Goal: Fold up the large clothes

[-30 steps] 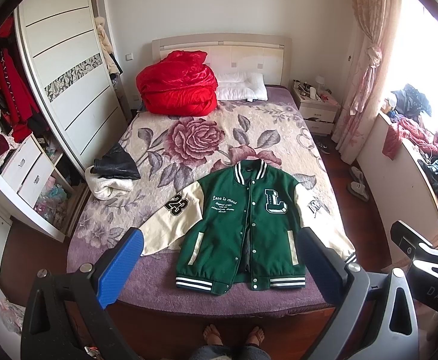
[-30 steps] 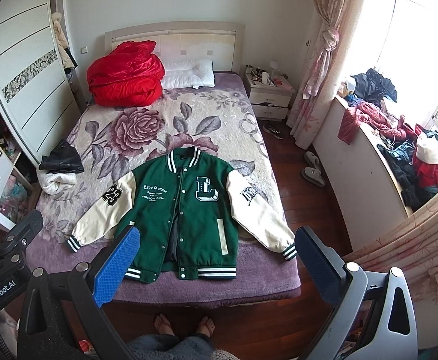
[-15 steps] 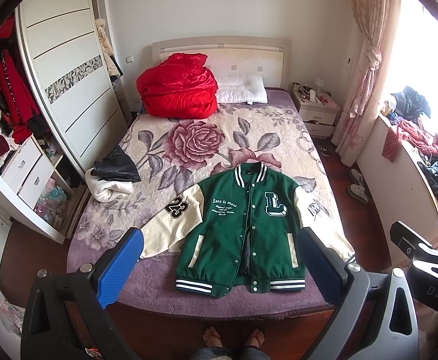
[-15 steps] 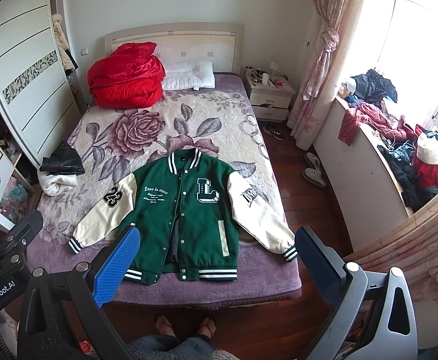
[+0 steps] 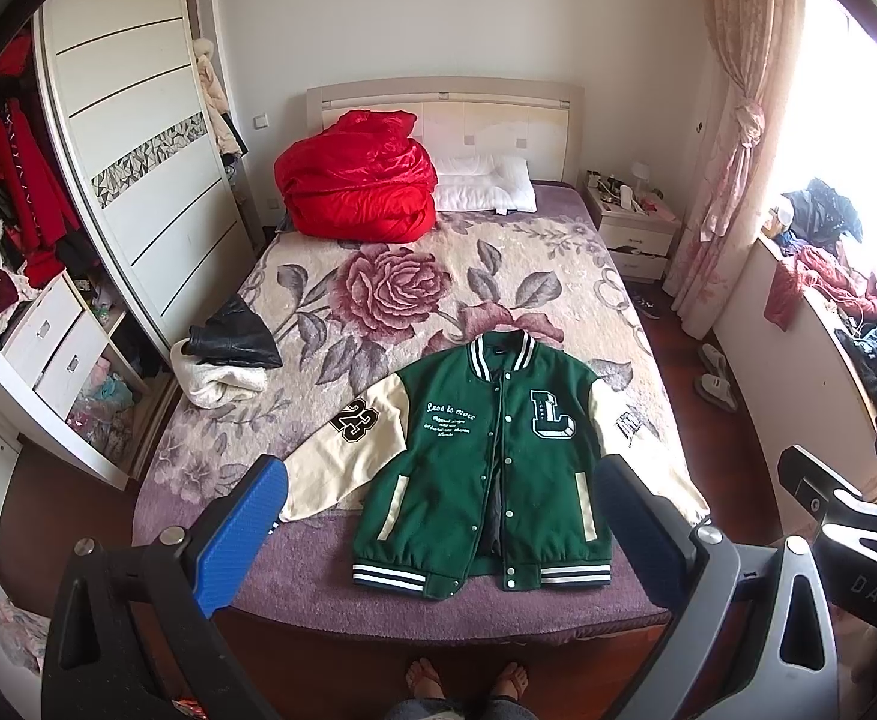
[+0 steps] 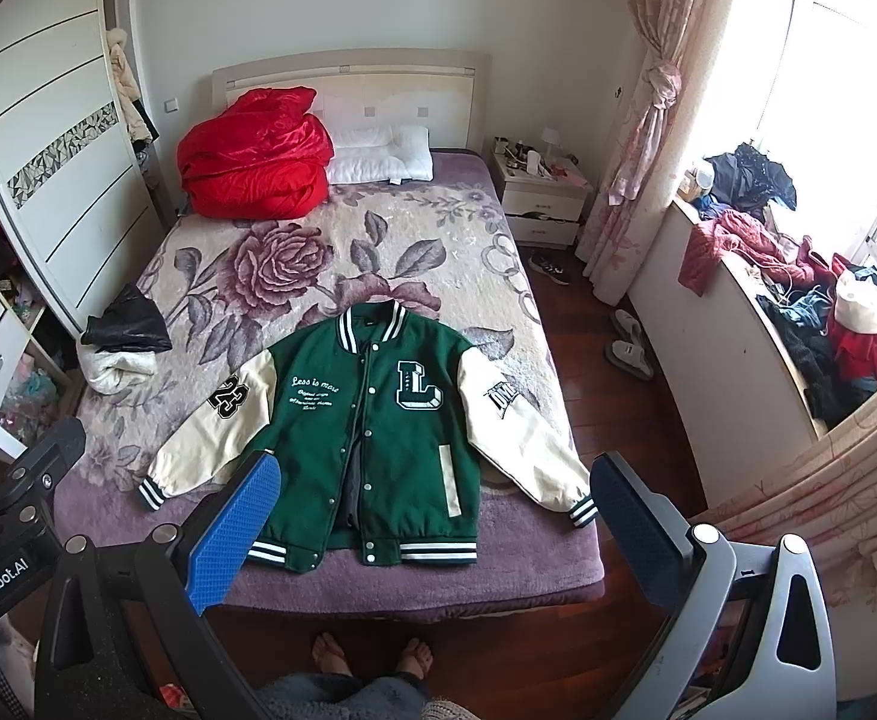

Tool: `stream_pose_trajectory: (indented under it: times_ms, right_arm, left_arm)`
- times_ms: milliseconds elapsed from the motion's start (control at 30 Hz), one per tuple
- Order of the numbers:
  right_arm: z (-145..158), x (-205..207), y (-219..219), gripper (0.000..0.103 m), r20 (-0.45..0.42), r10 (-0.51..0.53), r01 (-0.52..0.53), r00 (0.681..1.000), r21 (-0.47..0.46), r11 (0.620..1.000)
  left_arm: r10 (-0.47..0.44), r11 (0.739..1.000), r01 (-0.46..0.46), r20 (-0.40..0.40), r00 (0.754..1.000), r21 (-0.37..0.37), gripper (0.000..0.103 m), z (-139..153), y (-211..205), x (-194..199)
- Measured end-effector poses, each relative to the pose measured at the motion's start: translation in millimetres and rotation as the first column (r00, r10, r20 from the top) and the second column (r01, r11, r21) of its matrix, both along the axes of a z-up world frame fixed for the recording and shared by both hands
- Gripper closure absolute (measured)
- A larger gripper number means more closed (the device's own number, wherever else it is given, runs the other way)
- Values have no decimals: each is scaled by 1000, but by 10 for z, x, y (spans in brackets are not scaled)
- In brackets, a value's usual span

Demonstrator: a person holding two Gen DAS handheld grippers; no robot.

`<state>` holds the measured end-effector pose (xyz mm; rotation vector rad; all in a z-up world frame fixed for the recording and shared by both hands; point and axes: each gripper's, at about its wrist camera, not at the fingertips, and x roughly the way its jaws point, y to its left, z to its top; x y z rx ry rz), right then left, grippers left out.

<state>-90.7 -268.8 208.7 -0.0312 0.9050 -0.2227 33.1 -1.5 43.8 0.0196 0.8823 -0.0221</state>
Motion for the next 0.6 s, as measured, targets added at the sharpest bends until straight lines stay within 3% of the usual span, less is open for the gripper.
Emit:
stream_pose_trajectory:
  times_ms: [200,267,333,500,567,600]
  right_arm:
    - [14,125,-6,0,-12,-32,33,999,31,999]
    - [-59,271,-98,0,-17,-58,60,998,107,992]
    - [-293,393,-238,0,-21,-77,79,997,183,980]
    - [-1116,668,-912,0,-131,-249,278,960,298,913]
    - [-1629,744,-1351,9,-181,-338,382,924,360,851]
    - [-1896,761,-1540,27,-211,-367,422,906,383,822]
  left_arm:
    - [5,1000,-5,14,1000,25,0,-84,47,95]
    - [12,998,-14,41,999,62,0,-209,107,242]
    - [11,996,-17,68,998,90,0,-295,123,355]
    - [3,994,-12,88,996,105,0,-885,121,777]
    - [8,993,-12,35,999,119,0,-1318,56,992]
    - [10,993,-10,4,1000,121,0,-1515,24,1081]
